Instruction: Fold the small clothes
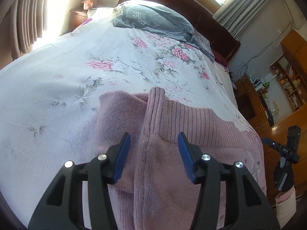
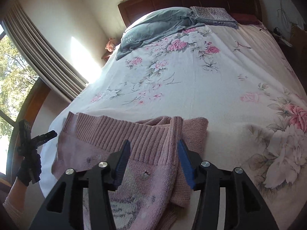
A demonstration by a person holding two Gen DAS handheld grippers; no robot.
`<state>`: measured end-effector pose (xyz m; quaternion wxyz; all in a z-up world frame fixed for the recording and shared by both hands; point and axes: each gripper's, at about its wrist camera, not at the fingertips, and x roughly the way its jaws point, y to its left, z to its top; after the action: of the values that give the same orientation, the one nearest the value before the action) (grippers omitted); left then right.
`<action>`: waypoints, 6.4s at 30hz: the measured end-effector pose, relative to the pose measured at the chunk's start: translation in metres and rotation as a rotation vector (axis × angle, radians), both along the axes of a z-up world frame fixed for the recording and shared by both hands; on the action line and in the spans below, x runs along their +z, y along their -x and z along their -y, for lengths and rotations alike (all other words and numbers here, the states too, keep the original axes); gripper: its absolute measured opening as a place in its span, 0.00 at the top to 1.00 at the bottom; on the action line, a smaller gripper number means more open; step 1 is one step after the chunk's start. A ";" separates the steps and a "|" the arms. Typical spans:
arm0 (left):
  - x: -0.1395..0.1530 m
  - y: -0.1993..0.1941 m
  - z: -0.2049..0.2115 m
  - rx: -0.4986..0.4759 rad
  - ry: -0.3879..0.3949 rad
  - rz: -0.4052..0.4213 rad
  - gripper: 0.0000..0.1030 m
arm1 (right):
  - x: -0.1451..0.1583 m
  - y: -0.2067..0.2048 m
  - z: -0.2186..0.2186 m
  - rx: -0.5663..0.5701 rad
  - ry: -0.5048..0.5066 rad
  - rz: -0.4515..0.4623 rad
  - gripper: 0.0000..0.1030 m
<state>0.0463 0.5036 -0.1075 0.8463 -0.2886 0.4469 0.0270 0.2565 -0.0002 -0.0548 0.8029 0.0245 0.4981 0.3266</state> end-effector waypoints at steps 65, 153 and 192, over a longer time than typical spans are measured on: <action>-0.033 -0.047 0.114 -0.136 -0.007 -0.118 0.45 | -0.095 0.004 0.061 -0.156 -0.318 -0.485 0.45; 0.002 -0.005 0.064 -0.143 0.416 0.028 0.32 | -0.006 0.209 -0.196 0.483 0.272 0.227 0.83; 0.054 -0.022 -0.004 -0.100 0.430 0.252 0.81 | 0.061 0.236 -0.271 0.645 -0.129 0.111 0.83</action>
<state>0.0682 0.5076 -0.0536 0.8149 -0.4405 0.3469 -0.1468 0.0204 0.2705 0.0061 0.6810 -0.1013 0.4139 0.5955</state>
